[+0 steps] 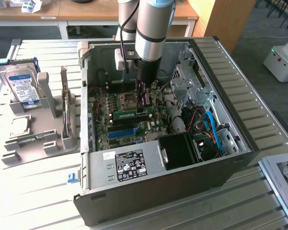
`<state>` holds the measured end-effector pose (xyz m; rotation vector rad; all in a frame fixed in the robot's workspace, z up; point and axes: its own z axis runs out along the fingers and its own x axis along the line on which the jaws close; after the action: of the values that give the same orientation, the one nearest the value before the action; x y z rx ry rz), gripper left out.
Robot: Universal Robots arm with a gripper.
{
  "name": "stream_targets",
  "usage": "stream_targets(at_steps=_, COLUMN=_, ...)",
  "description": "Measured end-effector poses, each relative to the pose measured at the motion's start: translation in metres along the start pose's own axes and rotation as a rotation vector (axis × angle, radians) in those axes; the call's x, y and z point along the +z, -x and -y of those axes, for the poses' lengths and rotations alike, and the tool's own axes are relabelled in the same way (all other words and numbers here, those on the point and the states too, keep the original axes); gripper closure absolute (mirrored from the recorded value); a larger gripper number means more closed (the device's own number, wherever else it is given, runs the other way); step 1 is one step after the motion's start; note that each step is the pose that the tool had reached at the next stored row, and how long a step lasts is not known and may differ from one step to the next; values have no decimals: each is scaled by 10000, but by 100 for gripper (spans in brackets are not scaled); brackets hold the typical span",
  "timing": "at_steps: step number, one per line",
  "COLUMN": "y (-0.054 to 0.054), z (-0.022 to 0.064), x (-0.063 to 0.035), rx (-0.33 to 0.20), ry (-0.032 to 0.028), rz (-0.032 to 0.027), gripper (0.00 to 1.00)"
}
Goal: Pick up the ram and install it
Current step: 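Insert the ram into the slot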
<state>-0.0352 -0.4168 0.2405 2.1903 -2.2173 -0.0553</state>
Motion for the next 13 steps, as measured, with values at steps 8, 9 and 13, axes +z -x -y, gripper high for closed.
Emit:
stream_targets(at_steps=8, y=30, z=-5, x=18, rx=1, ry=1, rz=-3, gripper=88)
stream_targets(at_steps=9, y=30, z=-5, x=18, rx=1, ry=1, rz=-3, gripper=88)
stream_targets(at_steps=13, y=31, z=-5, x=30, rx=1, ry=1, rz=-2, gripper=88)
